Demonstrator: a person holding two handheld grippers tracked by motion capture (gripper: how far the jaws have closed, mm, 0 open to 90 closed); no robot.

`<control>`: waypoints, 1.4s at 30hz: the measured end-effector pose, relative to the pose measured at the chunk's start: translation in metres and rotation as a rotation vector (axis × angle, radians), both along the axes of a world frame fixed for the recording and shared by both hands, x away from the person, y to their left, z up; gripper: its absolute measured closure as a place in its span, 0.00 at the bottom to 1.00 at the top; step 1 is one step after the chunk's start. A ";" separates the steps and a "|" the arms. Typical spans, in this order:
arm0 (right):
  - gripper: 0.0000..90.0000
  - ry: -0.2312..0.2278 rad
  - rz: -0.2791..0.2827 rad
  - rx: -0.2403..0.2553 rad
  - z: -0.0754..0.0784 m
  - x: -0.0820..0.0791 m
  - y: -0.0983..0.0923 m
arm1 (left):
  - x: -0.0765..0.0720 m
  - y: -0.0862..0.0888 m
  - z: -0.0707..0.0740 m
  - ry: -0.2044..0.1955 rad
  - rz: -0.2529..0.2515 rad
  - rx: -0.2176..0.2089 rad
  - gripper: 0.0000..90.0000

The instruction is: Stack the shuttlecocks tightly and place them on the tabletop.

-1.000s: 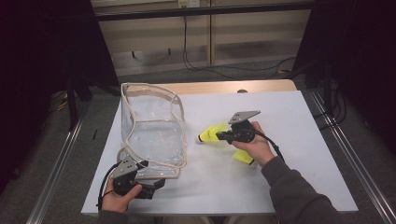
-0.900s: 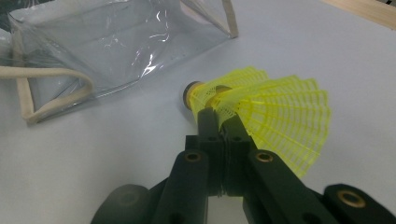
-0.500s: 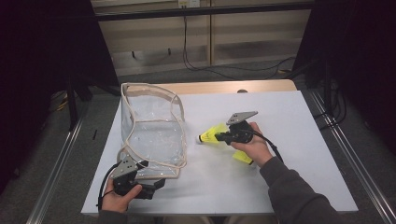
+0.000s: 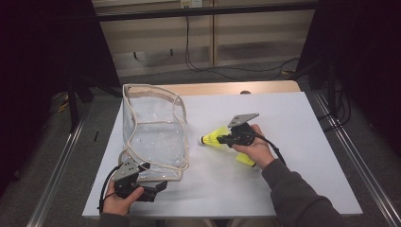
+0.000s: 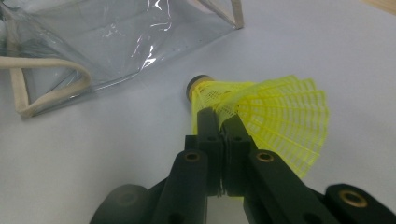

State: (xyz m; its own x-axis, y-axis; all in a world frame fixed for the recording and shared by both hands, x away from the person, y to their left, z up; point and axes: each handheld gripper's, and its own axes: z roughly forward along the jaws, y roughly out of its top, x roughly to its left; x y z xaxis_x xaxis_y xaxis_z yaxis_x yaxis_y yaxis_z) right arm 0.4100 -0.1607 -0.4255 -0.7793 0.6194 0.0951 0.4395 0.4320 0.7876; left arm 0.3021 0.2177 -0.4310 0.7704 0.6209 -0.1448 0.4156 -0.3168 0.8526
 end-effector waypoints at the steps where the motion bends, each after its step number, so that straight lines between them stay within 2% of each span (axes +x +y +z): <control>1: 0.99 0.000 0.000 0.000 0.000 0.000 0.000 | 0.000 0.000 0.000 0.000 0.000 0.001 0.04; 9: 0.99 -0.016 -0.016 -0.002 0.000 0.002 -0.001 | 0.000 0.000 0.000 -0.001 0.002 0.000 0.04; 17: 0.98 0.000 -0.025 -0.003 -0.001 0.005 0.000 | 0.000 0.000 0.000 0.000 0.000 0.002 0.04; 27: 0.88 0.021 -0.025 -0.027 0.000 0.005 -0.005 | 0.000 0.000 0.000 -0.002 -0.001 0.003 0.04; 32: 0.86 0.019 -0.039 -0.024 0.003 0.003 -0.010 | 0.000 0.000 0.000 -0.002 0.001 0.003 0.04; 34: 0.87 0.022 -0.040 -0.026 0.003 0.003 -0.012 | 0.000 0.000 0.000 -0.003 0.001 0.004 0.04; 38: 0.98 0.034 -0.026 -0.019 0.002 0.001 -0.015 | 0.000 -0.001 0.000 -0.003 0.002 0.002 0.04; 42: 1.00 0.029 -0.012 -0.012 0.003 0.001 -0.014 | 0.000 0.000 0.000 -0.003 0.002 0.005 0.04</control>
State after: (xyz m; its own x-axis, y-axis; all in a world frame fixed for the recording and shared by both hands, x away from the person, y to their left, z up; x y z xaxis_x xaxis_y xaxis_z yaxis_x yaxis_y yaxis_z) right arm 0.4107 -0.1745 -0.4229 -0.7686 0.6302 0.1101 0.4672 0.4353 0.7696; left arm 0.3019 0.2172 -0.4308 0.7694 0.6232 -0.1399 0.4140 -0.3199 0.8522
